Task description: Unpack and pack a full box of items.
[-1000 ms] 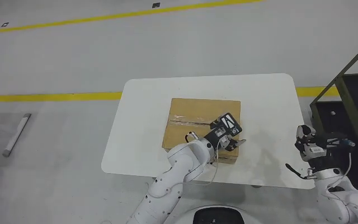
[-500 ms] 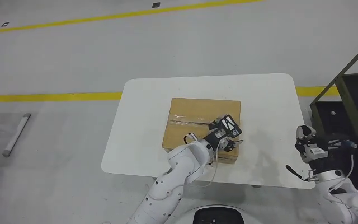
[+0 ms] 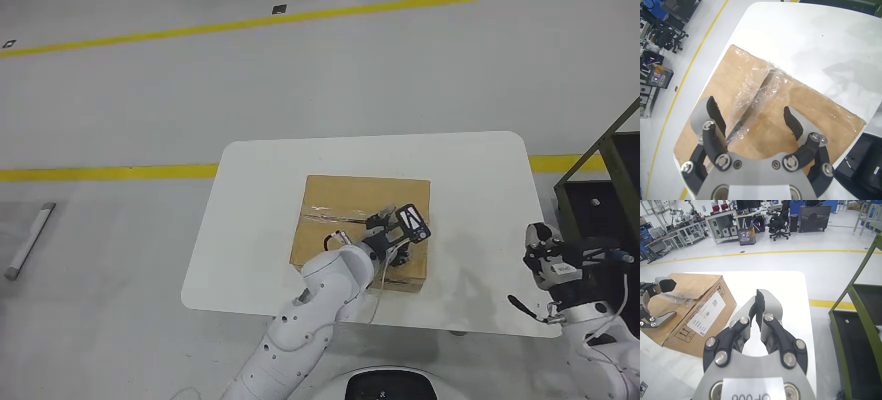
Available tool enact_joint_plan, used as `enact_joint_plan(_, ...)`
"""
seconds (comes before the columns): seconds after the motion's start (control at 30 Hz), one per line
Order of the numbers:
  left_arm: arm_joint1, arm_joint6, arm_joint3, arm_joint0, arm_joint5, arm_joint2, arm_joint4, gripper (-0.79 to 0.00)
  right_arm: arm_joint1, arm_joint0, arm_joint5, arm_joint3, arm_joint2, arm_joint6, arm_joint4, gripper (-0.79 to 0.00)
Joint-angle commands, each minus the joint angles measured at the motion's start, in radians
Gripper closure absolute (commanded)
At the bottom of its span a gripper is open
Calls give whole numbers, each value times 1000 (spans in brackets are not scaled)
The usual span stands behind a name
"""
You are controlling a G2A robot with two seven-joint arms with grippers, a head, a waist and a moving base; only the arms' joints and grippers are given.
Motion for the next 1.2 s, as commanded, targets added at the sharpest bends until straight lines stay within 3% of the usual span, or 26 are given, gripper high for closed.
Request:
enact_joint_plan(0.0,-3,7,15,-13,-1,7,4,-674,-1,3,2,-1,2,1,4,0)
enact_joint_plan(0.2,-15,18,73,-53,4,24,10,-616,-3,15,5,4,5,1,8,0)
enact_joint_plan(0.33,-20,24,96,-69,11,30,20,-517,-4,22,6,12,11,0,12,0)
enact_joint_plan(0.43,-23,32,106,-75,22,30,27,-369,-5,27,7,17,14,1,14,0)
enact_joint_plan(0.47,-23,35,108,-76,24,29,31,-271,-5,28,7,17,14,2,13,0)
enact_joint_plan(0.5,-24,39,109,-77,29,27,32,-120,-5,29,7,18,14,2,14,0)
enact_joint_plan(0.53,-24,42,110,-77,32,25,34,-77,-6,31,8,19,14,2,15,0)
enact_joint_plan(0.63,-25,46,110,-75,39,21,41,-83,-7,35,8,24,10,1,15,0)
enact_joint_plan(0.7,-25,46,107,-72,44,18,46,-160,-8,38,8,26,8,3,15,0)
enact_joint_plan(0.73,-25,46,104,-70,44,18,49,-151,-8,40,7,27,6,3,14,0)
enact_joint_plan(0.77,-25,48,100,-67,45,16,51,-55,-9,41,6,28,6,4,14,0)
enact_joint_plan(0.83,-24,51,91,-61,49,12,56,0,-9,44,5,30,3,6,13,0)
enact_joint_plan(0.9,-24,52,82,-55,44,8,55,0,-10,47,4,32,-1,7,11,0)
enact_joint_plan(0.93,-23,51,79,-52,41,6,54,-15,-10,48,3,33,-3,8,11,0)
enact_joint_plan(0.97,-23,48,77,-49,40,3,54,-194,-11,49,3,33,-4,9,10,0)
enact_joint_plan(1.0,-23,44,73,-46,40,1,53,-610,-11,49,2,35,-6,10,10,0)
enact_joint_plan(1.03,-23,42,70,-44,39,0,53,-785,-11,50,2,36,-7,10,10,0)
enact_joint_plan(1.17,-24,33,61,-39,42,-6,54,-785,-13,52,0,37,-10,12,8,0)
